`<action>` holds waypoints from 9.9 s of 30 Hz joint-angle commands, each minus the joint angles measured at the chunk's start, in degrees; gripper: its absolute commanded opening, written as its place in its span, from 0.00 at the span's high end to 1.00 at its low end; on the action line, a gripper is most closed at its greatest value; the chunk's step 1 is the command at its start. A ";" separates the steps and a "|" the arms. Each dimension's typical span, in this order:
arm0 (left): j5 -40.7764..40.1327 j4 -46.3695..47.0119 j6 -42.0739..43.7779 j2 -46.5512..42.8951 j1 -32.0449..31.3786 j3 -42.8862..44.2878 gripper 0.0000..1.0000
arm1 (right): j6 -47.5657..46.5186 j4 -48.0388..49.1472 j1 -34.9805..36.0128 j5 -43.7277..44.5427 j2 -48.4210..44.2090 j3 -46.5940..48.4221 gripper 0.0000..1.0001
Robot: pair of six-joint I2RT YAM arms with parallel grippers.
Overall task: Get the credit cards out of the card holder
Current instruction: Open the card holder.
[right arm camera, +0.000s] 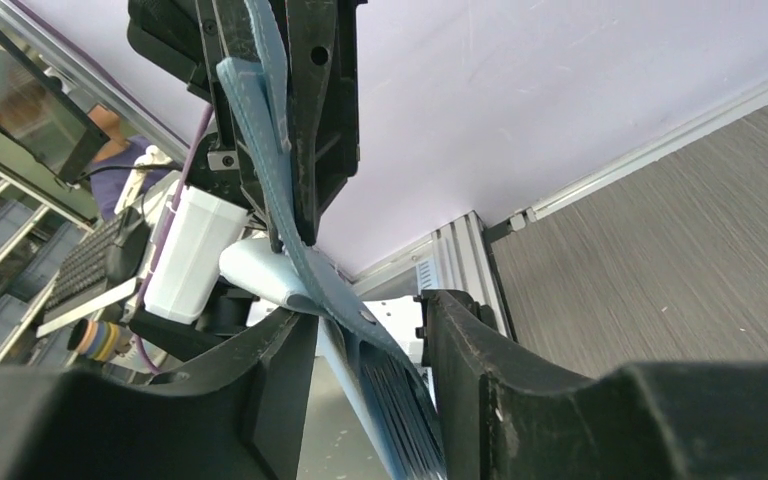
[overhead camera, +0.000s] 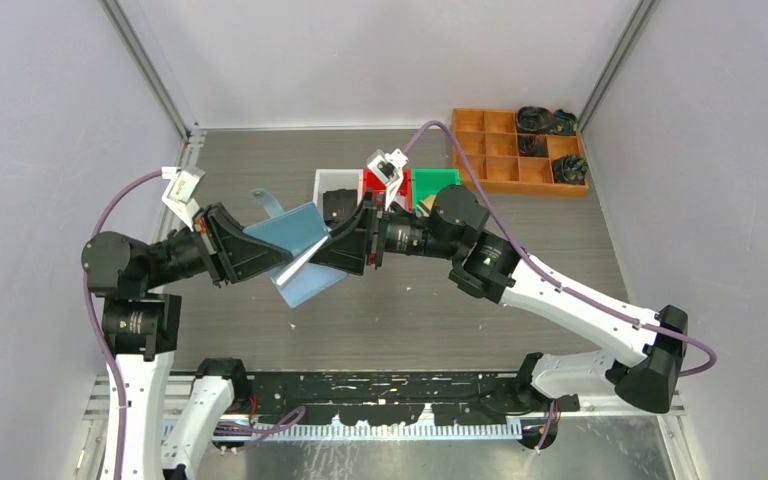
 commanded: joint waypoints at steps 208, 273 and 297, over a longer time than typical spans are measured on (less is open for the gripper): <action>-12.64 -25.90 36.95 -10.71 -0.16 7.60 0.60 | 17.03 23.73 2.90 4.87 -5.48 -4.81 0.99; -18.82 -7.39 4.90 -7.86 -0.13 3.61 1.00 | 15.61 19.41 4.65 1.28 -14.69 -16.20 0.49; -14.60 -3.61 0.33 -7.67 -0.16 3.87 1.00 | 10.16 11.48 4.61 12.98 -12.39 -10.30 0.72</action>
